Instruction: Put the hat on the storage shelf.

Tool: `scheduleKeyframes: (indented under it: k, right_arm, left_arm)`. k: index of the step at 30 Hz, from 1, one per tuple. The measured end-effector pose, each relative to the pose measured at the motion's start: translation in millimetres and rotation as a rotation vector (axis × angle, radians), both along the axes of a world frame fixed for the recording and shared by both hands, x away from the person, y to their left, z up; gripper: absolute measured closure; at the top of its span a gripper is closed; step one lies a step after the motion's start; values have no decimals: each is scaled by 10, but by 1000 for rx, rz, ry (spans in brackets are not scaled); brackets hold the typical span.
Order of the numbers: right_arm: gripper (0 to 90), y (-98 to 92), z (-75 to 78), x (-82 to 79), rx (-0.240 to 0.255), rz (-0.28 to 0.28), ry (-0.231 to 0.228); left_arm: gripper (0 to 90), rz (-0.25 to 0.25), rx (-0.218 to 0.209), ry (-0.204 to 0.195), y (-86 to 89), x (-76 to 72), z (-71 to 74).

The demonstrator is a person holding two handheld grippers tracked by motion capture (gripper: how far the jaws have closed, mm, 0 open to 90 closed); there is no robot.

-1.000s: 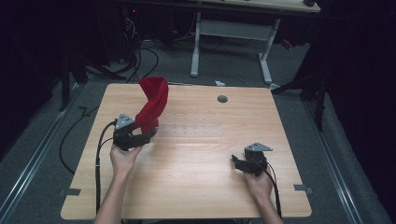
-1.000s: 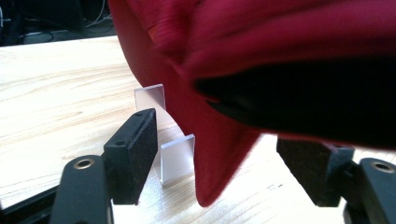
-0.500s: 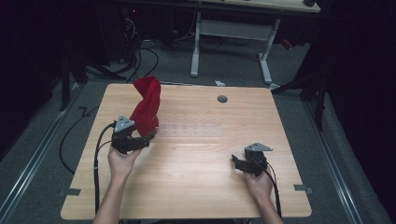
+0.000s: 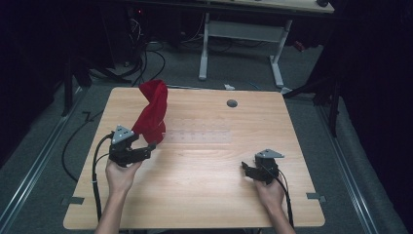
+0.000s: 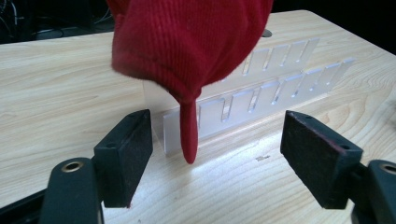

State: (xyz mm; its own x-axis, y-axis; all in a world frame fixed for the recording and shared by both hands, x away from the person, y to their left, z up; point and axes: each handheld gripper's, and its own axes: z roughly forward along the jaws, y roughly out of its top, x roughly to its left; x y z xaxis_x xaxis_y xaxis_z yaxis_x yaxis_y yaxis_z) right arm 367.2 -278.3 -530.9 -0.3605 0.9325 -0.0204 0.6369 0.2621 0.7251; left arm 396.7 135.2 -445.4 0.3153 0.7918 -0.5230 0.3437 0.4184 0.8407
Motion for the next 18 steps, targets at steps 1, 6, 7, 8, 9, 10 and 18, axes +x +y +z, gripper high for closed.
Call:
scheduleKeyframes:
  k: [1,6,7,8,9,10,18]
  right_arm:
    - [369,0,0,0,0,0,0]
    - [369,0,0,0,0,0,0]
    - [369,-1,0,1,0,1,-1]
    - [369,-1,0,1,-1,1,-1]
    - [369,0,0,1,0,1,-1]
    - [369,-1,0,0,-1,1,-1]
    - [370,0,0,0,-1,0,-1]
  left_arm:
    - [252,3,3,0,5,-14,1]
    - [252,2,-8,-1,31,-91,8]
    - [253,2,-12,0,40,-106,9]
    - [253,6,-16,-1,44,-119,8]
    - [253,6,-13,1,51,-130,7]
    - [254,8,-15,-1,59,-147,6]
    - [255,5,-22,-9,75,-249,12]
